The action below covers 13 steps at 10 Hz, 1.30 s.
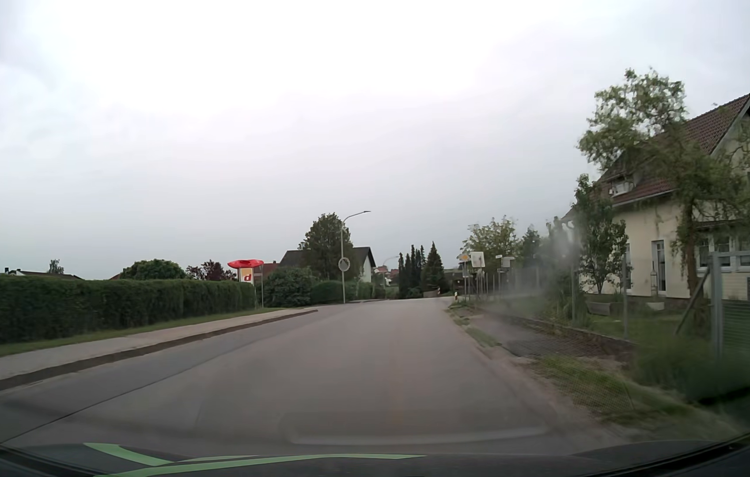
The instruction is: Follow the waypoints while adhering to traffic rules and regulations
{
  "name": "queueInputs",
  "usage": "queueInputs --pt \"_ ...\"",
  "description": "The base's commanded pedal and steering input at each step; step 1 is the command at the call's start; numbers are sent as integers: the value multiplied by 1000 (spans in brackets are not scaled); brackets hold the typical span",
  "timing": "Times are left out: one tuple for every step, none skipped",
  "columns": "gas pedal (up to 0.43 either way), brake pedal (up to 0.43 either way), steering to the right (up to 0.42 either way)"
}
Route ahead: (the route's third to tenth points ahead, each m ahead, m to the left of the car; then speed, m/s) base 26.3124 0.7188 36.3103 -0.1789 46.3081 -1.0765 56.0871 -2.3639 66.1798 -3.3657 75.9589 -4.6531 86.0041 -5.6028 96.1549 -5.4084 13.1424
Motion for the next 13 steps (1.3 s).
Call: queueInputs --pt "47 0 20" --pt "47 0 19" --pt "47 0 19" --pt "47 0 19" --pt "47 0 19" --pt "47 0 19" --pt "47 0 19" --pt "47 0 19" --pt "47 0 18" --pt "47 0 17" --pt "47 0 17" --pt "47 0 16" --pt "47 0 16"
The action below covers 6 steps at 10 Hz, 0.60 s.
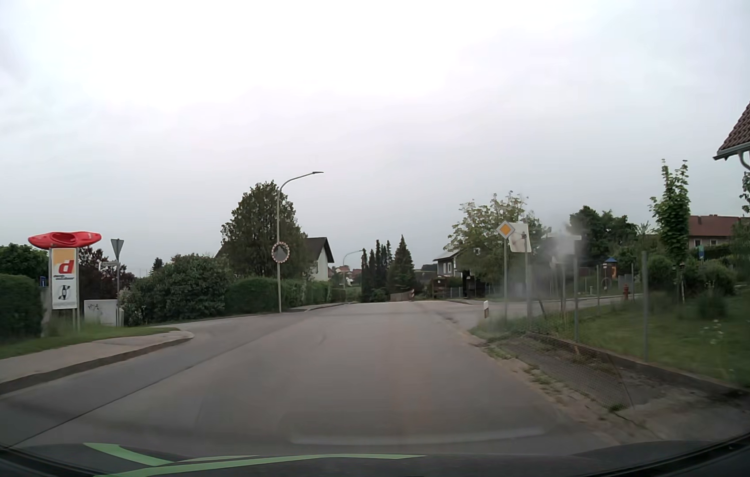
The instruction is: Follow the waypoints while adhering to traffic rules and regulations
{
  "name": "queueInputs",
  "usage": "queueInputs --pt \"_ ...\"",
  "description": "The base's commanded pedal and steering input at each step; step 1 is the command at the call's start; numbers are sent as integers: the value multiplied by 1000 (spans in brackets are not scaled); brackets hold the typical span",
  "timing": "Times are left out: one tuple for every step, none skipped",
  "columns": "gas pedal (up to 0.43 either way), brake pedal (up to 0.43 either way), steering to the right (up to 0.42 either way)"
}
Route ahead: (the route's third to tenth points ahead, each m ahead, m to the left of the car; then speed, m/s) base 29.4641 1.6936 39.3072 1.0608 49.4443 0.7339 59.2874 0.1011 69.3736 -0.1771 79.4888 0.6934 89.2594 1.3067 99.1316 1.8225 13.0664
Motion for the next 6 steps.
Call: queueInputs --pt "47 0 15" --pt "47 0 14" --pt "47 0 13" --pt "47 0 12" --pt "47 0 10" --pt "47 0 9"
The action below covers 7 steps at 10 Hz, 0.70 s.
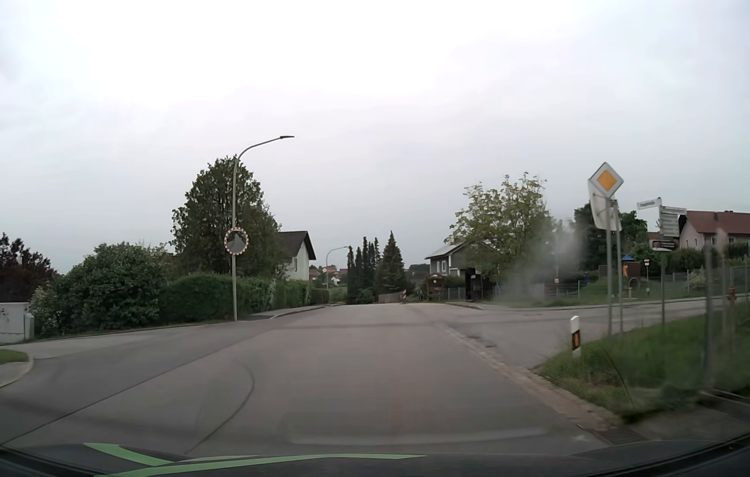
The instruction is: Follow the waypoints while adhering to traffic rules and regulations
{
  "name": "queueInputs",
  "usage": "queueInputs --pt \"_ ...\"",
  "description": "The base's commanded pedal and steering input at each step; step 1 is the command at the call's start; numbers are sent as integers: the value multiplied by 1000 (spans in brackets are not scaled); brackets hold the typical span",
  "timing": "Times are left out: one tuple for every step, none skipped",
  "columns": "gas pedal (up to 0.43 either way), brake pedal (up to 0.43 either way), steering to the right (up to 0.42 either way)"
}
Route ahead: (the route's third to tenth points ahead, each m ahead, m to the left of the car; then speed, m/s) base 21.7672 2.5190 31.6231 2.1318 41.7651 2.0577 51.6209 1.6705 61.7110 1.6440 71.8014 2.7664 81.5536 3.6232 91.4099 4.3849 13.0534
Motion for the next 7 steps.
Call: queueInputs --pt "47 0 8" --pt "47 0 6" --pt "47 0 6" --pt "47 0 6" --pt "47 0 5" --pt "47 0 5" --pt "47 0 4"
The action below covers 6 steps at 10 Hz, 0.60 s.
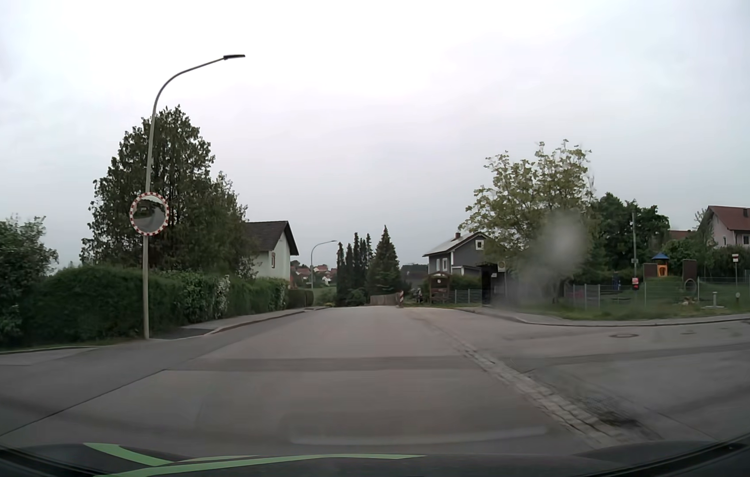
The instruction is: Follow the waypoints while adhering to traffic rules and regulations
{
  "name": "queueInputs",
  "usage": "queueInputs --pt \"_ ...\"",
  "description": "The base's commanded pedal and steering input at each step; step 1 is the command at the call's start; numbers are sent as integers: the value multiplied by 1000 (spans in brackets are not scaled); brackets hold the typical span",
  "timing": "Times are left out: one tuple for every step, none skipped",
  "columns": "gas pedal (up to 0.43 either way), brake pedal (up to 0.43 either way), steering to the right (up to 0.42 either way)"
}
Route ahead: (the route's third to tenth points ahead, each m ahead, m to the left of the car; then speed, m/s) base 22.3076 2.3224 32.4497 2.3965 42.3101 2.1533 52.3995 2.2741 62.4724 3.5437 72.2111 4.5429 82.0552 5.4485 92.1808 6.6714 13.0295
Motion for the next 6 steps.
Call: queueInputs --pt "47 0 3" --pt "47 0 3" --pt "47 0 3" --pt "47 0 2" --pt "47 0 1" --pt "47 0 -2"
